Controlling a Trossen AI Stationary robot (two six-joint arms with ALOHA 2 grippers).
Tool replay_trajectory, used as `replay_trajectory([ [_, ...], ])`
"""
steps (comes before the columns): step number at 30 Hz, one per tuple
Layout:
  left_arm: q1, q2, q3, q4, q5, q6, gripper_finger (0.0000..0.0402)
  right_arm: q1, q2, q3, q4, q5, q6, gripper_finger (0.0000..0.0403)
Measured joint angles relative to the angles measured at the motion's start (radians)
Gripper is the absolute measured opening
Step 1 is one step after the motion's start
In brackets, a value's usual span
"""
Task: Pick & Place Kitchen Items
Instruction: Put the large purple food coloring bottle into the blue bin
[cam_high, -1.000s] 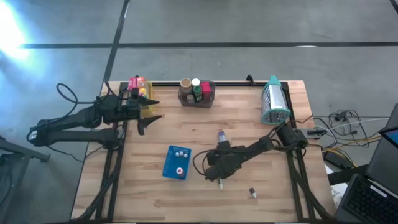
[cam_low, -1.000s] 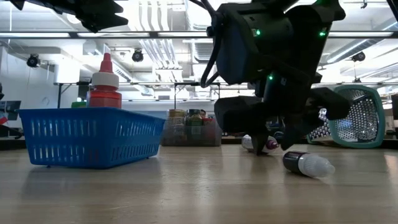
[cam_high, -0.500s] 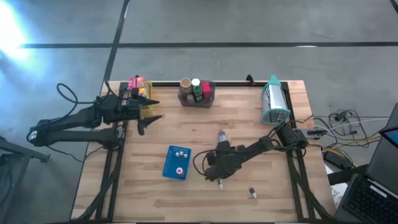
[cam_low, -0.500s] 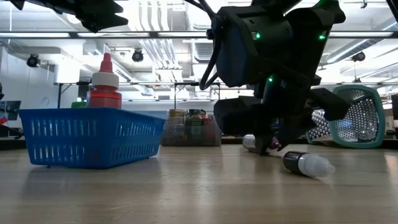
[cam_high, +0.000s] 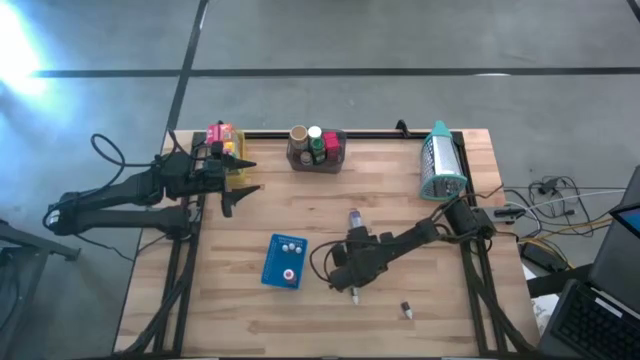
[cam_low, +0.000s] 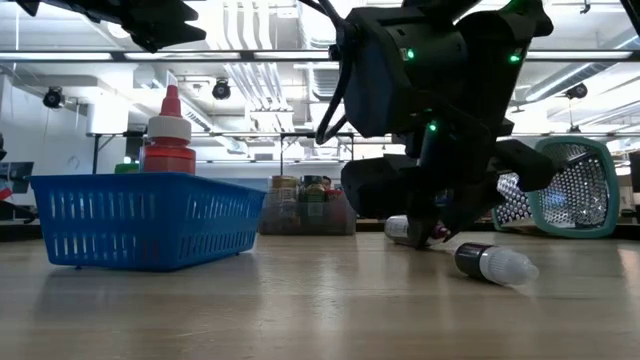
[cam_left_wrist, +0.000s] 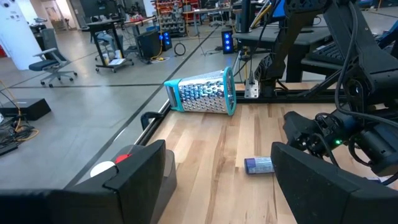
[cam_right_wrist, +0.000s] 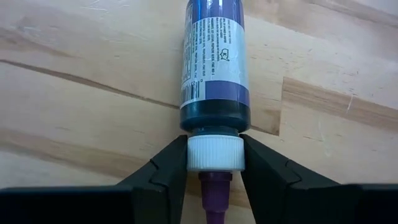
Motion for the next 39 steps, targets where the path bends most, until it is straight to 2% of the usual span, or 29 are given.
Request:
replay_trajectory([
  [4,0.000,0.000,0.000,0.000,0.000,0.000,0.0296,0.000,0.000,0.011,0.002,0.000,-0.039,0.0113],
  [14,0.000,0.000,0.000,0.000,0.000,0.000,0.0296,-0.001,-0.049,0.043,-0.007,-0.001,-0.198,0.0125],
  [20,0.000,0.001,0.000,-0.001,0.000,0.000,0.0296,-0.017,-0.169,0.041,-0.010,0.000,-0.392,0.0113],
  [29,0.000,0.004,0.000,-0.002,0.000,0.000,0.0296,-0.103,-0.444,0.041,0.019,-0.006,-0.745,0.0121],
  [32,0.000,0.004,0.000,-0.002,0.000,0.000,0.0296,-0.156,-0.537,0.041,0.054,-0.085,-0.889,0.0113],
  [39,0.000,0.004,0.000,-0.003,0.000,0.000,0.0296,-0.327,-0.665,0.071,0.143,-0.387,-1.130,0.0123],
])
